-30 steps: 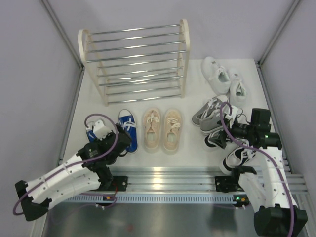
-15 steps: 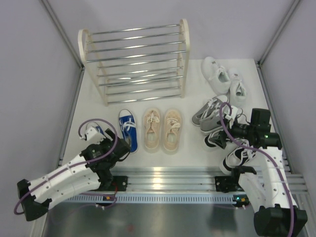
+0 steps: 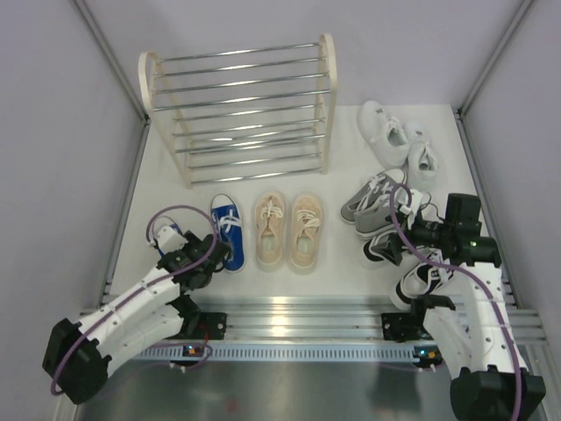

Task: Place and organize the shoes onto the shoe shelf
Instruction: Pick up the shoe at the center of the board.

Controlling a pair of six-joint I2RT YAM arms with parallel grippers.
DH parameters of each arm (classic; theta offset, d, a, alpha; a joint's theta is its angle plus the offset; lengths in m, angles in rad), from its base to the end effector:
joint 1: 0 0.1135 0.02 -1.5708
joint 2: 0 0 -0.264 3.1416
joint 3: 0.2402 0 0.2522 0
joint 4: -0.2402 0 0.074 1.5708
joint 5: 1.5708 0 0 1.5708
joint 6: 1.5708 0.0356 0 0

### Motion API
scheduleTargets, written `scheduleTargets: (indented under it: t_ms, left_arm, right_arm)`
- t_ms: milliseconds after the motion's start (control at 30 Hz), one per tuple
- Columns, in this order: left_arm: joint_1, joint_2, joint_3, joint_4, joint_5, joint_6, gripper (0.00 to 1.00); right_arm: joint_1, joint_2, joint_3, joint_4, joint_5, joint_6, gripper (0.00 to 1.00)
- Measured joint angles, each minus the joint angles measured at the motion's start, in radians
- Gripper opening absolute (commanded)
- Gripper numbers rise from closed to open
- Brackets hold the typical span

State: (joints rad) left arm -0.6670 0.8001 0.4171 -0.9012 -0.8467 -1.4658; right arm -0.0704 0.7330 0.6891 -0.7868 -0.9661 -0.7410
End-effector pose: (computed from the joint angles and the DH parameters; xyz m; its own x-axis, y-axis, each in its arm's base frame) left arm 0.1055 -0.0491 0.1734 -0.3211 -0.5857 -0.7442 -0.7240 0.6584 -0.2058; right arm 0.1364 0.0197 0.2697 -0.1969 -0.3708 -0.9076 -0.8760 0.4823 -0.0070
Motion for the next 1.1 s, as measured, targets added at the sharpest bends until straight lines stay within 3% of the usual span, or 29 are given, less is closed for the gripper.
scheduleTargets:
  t_ms: [67, 267, 300, 333, 400, 533, 633, 733, 767, 833, 1100]
  left_arm:
    - [0.049, -0.033, -0.022, 0.039, 0.023, 0.048, 0.48]
    - [0.069, -0.138, -0.028, 0.085, 0.086, 0.174, 0.34]
    - [0.069, -0.146, -0.027, 0.089, 0.093, 0.189, 0.22]
    - [0.069, -0.154, -0.027, 0.09, 0.1, 0.204, 0.18]
    - [0.069, -0.171, -0.026, 0.094, 0.11, 0.235, 0.18]
    - [0.069, -0.192, -0.026, 0.099, 0.127, 0.254, 0.34]
    - [0.069, -0.191, -0.026, 0.098, 0.141, 0.246, 0.37]
    - [0.069, -0.187, -0.035, 0.104, 0.161, 0.226, 0.26]
    - [0.069, -0.183, -0.04, 0.106, 0.164, 0.22, 0.11]
    - [0.071, -0.174, -0.044, 0.109, 0.166, 0.218, 0.0]
    - [0.071, -0.145, 0.049, 0.113, 0.172, 0.391, 0.0]
  right_arm:
    - [-0.003, 0.0, 0.0, -0.002, 0.0, 0.0, 0.99]
    - [-0.004, 0.0, 0.001, -0.006, 0.0, -0.001, 0.99]
    - [-0.004, 0.0, 0.001, -0.007, 0.0, -0.001, 1.0]
    - [-0.005, 0.0, 0.001, -0.007, 0.0, -0.002, 0.99]
    - [-0.005, 0.0, 0.001, -0.007, 0.0, -0.002, 1.0]
    - [-0.005, 0.0, 0.001, -0.007, 0.0, -0.002, 1.0]
    - [-0.007, 0.0, 0.001, -0.007, -0.001, -0.002, 0.99]
    - [-0.01, 0.0, 0.001, -0.007, -0.001, -0.002, 0.99]
    - [-0.01, 0.0, 0.001, -0.007, -0.001, -0.002, 0.99]
    - [-0.011, 0.0, 0.001, -0.007, -0.001, -0.002, 0.99]
    - [-0.011, 0.002, 0.001, -0.007, -0.001, -0.003, 0.99]
